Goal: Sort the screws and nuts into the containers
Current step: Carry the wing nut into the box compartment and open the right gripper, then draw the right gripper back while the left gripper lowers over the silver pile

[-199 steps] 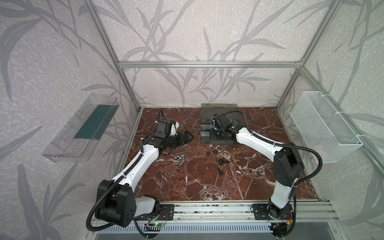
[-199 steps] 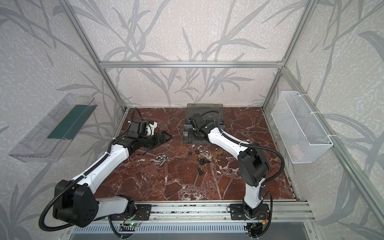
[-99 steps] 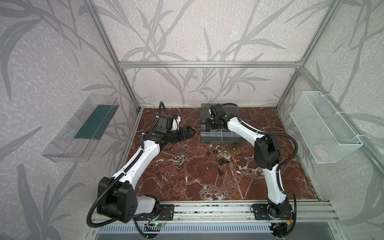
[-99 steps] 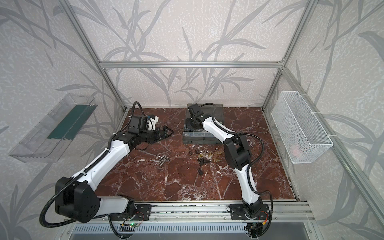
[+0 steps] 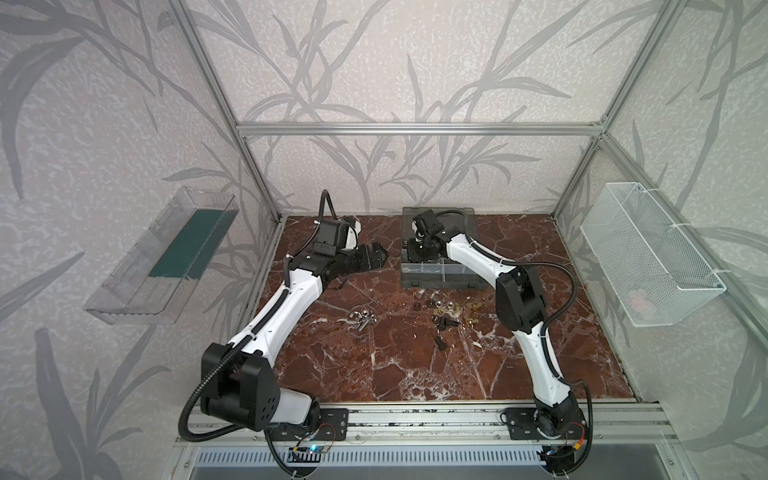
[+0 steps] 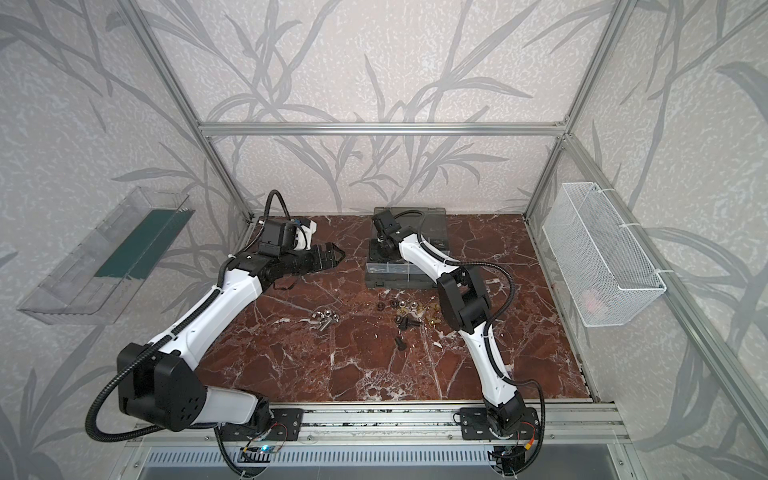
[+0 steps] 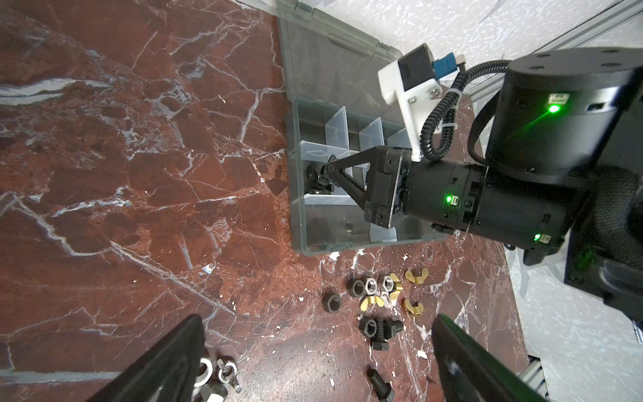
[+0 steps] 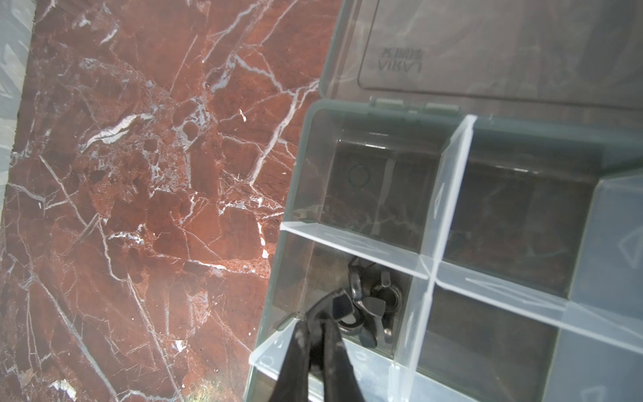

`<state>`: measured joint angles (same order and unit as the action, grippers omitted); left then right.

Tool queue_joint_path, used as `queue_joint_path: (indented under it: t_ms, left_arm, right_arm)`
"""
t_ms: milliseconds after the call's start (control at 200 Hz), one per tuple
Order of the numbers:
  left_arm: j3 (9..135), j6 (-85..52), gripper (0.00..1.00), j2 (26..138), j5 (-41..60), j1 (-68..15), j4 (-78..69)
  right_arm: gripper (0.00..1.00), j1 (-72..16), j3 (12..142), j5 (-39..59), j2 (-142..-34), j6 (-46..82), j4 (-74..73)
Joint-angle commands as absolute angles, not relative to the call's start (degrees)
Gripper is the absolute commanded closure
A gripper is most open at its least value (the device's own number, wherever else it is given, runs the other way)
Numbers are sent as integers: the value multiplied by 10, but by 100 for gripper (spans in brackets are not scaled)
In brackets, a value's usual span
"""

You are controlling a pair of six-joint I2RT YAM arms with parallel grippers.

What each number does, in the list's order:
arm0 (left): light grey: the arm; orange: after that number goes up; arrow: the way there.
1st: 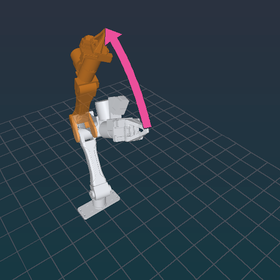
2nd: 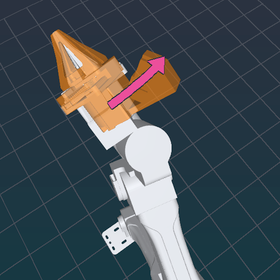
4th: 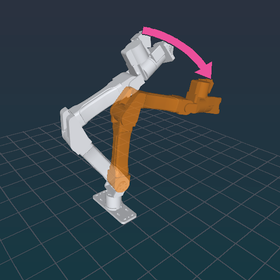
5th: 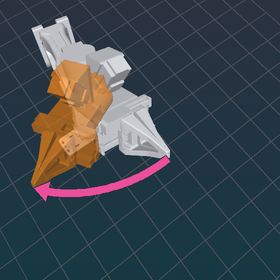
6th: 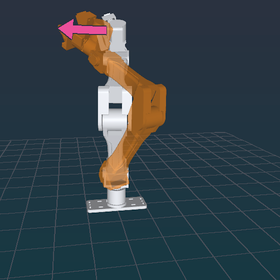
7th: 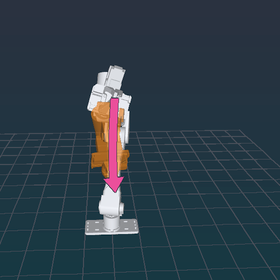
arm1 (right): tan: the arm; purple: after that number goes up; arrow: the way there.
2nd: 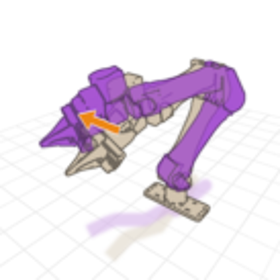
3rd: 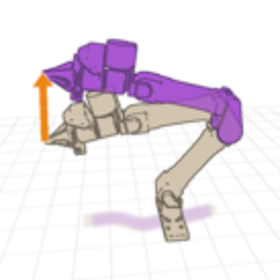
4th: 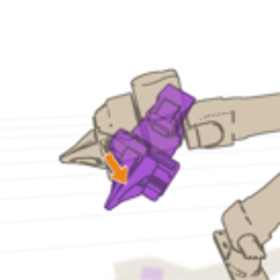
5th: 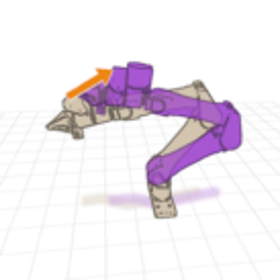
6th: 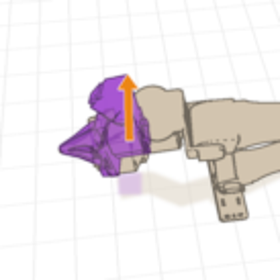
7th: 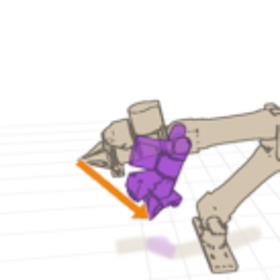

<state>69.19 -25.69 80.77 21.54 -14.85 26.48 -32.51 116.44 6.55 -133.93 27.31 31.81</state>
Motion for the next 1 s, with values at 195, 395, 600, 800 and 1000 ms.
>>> queue_joint_path:
  t_ms: [195, 395, 600, 800, 1000]
  left_arm:
    - [694, -254, 0, 802, 195, -156, 257]
    - [694, -242, 1, 785, 156, -170, 284]
    - [718, -216, 0, 766, 82, -172, 334]
    - [697, -239, 0, 745, 50, -147, 343]
    - [688, -243, 1, 749, 95, -142, 379]
  right_arm:
    - [77, -315, 1187, 81, -1344, 261, 334]
    - [71, -314, 1190, 86, -1323, 252, 340]
    - [66, -315, 1154, 93, -1269, 247, 328]
    - [62, -315, 1068, 103, -1189, 244, 283]
    - [53, -322, 962, 103, -1101, 232, 252]
